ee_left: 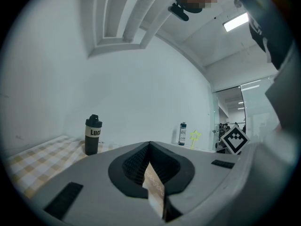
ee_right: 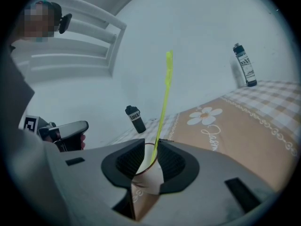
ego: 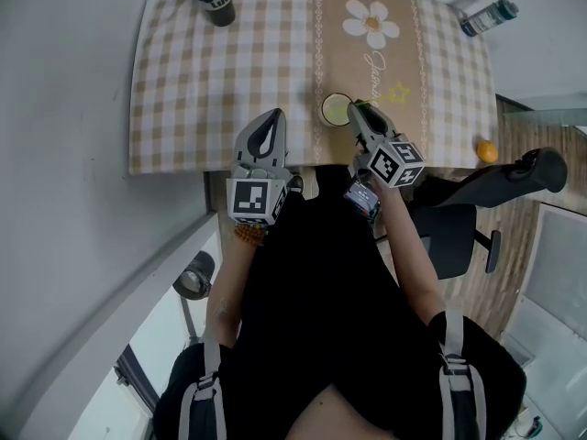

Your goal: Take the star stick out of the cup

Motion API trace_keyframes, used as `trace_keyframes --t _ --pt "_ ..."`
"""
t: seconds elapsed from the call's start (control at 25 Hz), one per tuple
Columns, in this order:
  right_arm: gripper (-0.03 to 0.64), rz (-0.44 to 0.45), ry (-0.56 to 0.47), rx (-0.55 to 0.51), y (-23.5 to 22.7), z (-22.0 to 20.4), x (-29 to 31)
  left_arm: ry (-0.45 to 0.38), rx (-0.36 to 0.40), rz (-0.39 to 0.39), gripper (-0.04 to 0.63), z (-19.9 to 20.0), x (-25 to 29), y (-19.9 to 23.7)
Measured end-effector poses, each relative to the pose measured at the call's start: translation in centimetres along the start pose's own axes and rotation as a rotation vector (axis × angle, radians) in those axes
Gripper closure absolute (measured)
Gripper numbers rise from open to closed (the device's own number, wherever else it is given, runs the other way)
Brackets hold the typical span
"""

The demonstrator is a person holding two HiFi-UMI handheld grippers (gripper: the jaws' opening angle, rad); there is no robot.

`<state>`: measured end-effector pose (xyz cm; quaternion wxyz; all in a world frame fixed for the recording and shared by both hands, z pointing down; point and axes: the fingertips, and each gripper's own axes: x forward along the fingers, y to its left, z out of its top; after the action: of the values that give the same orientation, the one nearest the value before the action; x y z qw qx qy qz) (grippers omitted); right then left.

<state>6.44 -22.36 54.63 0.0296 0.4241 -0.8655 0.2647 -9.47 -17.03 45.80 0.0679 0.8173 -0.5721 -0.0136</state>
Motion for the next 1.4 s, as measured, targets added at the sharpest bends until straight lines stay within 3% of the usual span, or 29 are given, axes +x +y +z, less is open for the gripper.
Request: trace_keyframes --t 0.2,0.36,1.4 --pt "0.531 -0.011 -0.002 -0.006 -0.1 0.1 0.2 0.000 0.002 -0.005 0.594 0.1 0.1 0.1" --pt "0.586 -0.049 -0.007 -0.024 -0.6 0.1 0.4 -0.002 0.005 -0.010 0.594 0.1 0.2 0.2" --pt "0.600 -0.053 -0.050 -0.030 -0.1 1.6 0.3 -0.007 -0.007 -0.008 0.594 0.1 0.8 0.7"
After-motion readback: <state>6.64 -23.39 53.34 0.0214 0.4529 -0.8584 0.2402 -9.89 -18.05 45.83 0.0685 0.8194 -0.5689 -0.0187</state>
